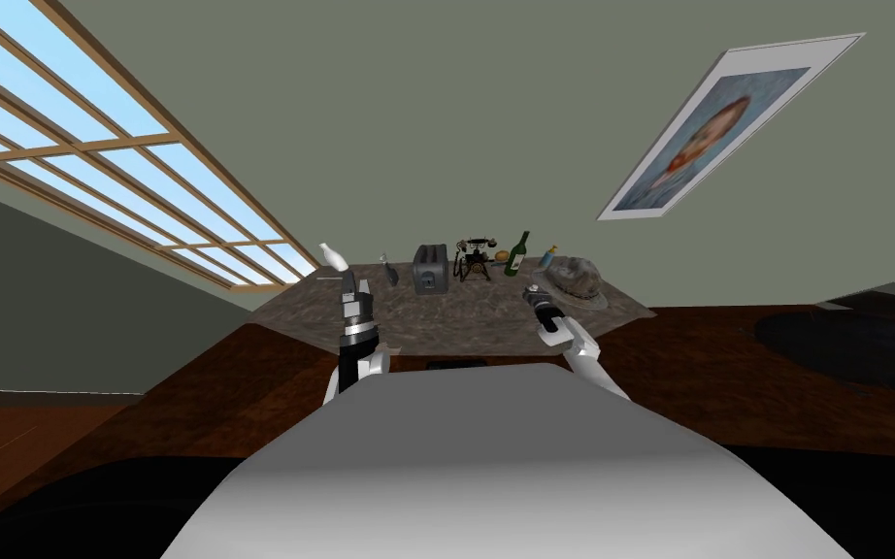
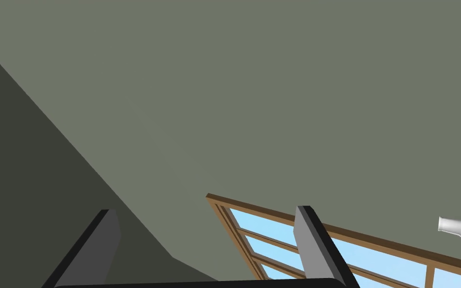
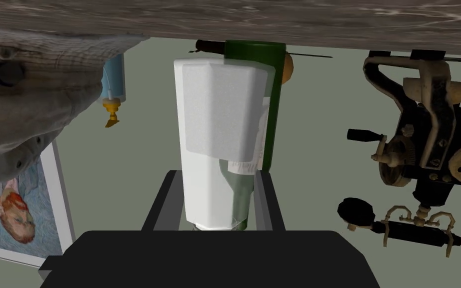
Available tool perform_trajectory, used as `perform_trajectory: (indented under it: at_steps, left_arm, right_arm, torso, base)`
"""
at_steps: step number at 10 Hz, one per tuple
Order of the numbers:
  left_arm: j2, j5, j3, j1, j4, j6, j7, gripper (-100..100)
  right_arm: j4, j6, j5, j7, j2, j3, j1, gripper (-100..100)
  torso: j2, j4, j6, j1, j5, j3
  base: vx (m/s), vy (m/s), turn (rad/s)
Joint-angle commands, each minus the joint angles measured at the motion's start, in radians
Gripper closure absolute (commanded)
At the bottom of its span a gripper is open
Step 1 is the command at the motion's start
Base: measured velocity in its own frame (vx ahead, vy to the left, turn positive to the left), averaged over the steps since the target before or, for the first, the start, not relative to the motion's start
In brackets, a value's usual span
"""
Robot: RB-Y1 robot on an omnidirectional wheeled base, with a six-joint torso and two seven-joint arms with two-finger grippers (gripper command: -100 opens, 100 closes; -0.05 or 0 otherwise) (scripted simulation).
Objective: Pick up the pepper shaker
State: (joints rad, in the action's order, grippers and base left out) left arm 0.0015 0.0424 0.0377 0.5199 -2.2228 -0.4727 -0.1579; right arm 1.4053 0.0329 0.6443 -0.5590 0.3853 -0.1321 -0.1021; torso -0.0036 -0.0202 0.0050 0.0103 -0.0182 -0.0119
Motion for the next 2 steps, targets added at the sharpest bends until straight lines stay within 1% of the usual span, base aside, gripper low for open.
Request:
perform_trajectory:
  at_steps: [1, 2]
  left_arm:
    - [0.000, 0.000, 0.000, 0.000, 0.000, 0.000, 0.000, 0]
    - [0.000, 0.000, 0.000, 0.000, 0.000, 0.000, 0.000, 0]
  right_arm:
    - [0.000, 0.000, 0.000, 0.000, 0.000, 0.000, 0.000, 100]
    - [0.004, 0.002, -0.001, 0.001, 0.001, 0.001, 0.000, 0]
  torso:
    - [0.000, 0.000, 0.000, 0.000, 0.000, 0.000]
    - [0.000, 0.000, 0.000, 0.000, 0.000, 0.000]
  base:
    - [0.000, 0.000, 0.000]
    - [0.000, 0.000, 0.000]
